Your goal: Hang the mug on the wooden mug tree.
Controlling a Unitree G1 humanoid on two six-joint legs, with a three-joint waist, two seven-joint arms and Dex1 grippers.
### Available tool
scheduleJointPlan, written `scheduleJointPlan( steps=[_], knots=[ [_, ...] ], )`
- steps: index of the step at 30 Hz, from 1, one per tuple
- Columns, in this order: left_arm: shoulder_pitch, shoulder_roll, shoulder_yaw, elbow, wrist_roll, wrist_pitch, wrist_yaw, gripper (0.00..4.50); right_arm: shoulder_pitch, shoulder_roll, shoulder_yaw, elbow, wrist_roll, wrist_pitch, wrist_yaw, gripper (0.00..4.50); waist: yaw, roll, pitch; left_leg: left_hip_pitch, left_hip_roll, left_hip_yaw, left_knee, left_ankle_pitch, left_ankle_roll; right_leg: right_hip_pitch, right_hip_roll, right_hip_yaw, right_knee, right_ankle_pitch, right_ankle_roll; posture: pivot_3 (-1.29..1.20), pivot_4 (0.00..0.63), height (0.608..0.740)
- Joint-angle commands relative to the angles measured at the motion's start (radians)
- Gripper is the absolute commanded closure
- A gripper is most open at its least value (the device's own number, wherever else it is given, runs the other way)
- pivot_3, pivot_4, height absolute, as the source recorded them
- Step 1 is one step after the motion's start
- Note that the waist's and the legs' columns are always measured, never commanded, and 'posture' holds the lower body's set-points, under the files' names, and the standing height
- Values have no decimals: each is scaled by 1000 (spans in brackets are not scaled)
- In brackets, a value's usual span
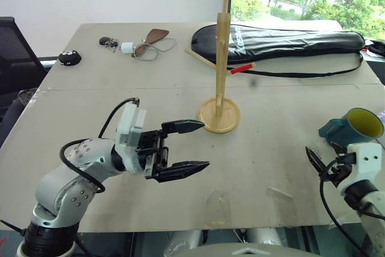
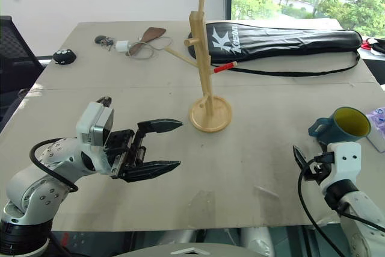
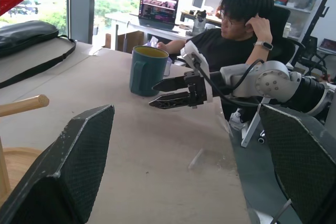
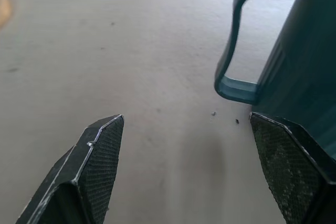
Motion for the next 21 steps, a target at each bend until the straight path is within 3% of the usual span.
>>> scheduleJointPlan(
  steps=[1, 19, 21],
  knots=[
    [25, 16, 50, -57, -32, 0, 15, 0, -31, 21, 24, 14, -29, -72, -28, 675, -2, 0, 0, 0, 0, 0, 0, 0, 0, 0, 0, 0, 0, 0, 0, 0, 150, 740],
    [218, 26, 152, -199, -67, -38, 32, 0, -194, 71, 65, 108, -103, -132, -154, 675, 0, 1, 0, 0, 0, 1, 0, 0, 0, 0, 0, 1, -1, 0, 0, 0, 150, 740],
    [231, 28, 162, -206, -68, -42, 31, 0, -205, 72, 66, 119, -106, -130, -163, 1542, 0, 1, 0, 0, 0, 1, 0, 0, 0, 0, 0, 1, 0, 0, 0, 0, 150, 740]
  ],
)
